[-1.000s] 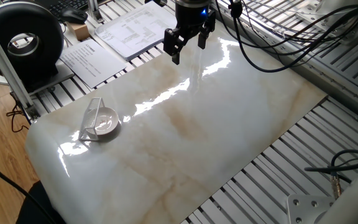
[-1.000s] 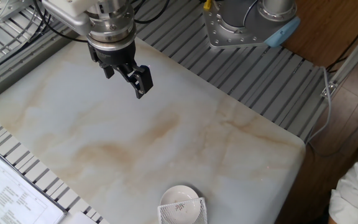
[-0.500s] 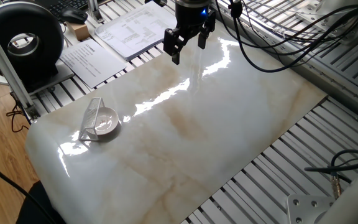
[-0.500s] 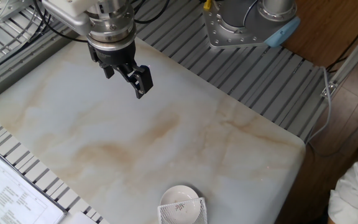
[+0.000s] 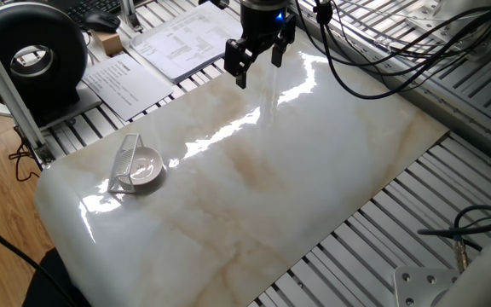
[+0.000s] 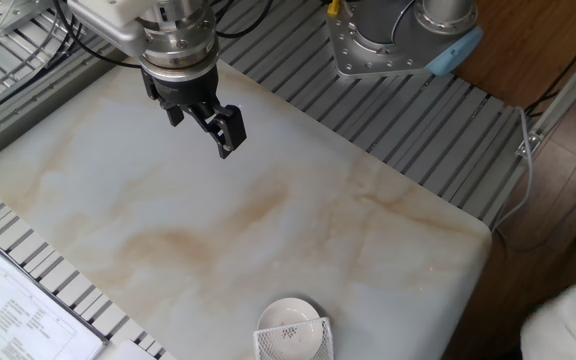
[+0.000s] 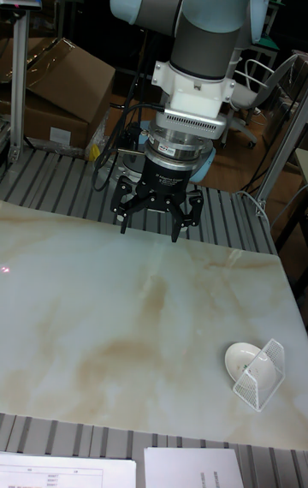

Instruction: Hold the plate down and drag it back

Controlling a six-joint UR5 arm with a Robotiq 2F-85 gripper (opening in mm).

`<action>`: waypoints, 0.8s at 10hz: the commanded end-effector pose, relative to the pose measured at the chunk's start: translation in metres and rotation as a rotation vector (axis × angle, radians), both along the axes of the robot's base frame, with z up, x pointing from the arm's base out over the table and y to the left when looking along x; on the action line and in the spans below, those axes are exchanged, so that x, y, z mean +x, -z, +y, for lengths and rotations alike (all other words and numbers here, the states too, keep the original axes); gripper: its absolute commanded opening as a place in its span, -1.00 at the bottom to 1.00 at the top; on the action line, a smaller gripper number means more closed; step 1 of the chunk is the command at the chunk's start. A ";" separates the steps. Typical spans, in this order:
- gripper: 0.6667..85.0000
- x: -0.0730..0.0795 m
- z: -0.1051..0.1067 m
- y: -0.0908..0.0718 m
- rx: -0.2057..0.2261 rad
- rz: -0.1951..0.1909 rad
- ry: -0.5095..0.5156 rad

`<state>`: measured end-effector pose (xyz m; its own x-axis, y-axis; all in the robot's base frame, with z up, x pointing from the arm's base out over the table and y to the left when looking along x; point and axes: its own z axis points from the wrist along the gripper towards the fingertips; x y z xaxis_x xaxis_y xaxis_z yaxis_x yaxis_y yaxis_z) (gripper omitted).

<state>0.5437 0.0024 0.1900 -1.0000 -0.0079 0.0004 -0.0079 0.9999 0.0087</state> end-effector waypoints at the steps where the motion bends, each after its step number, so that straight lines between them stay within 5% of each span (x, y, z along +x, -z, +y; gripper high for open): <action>1: -0.98 0.022 0.007 -0.001 0.016 -0.088 -0.052; 2: -0.97 0.030 0.007 -0.002 0.017 -0.119 -0.045; 3: -0.96 0.024 0.007 -0.001 0.017 -0.094 -0.004; 4: -0.96 0.019 0.015 -0.001 0.041 -0.093 0.037; 5: -0.96 0.027 0.010 -0.002 0.017 -0.112 0.026; 8: -0.98 0.016 0.008 -0.004 0.027 -0.046 0.032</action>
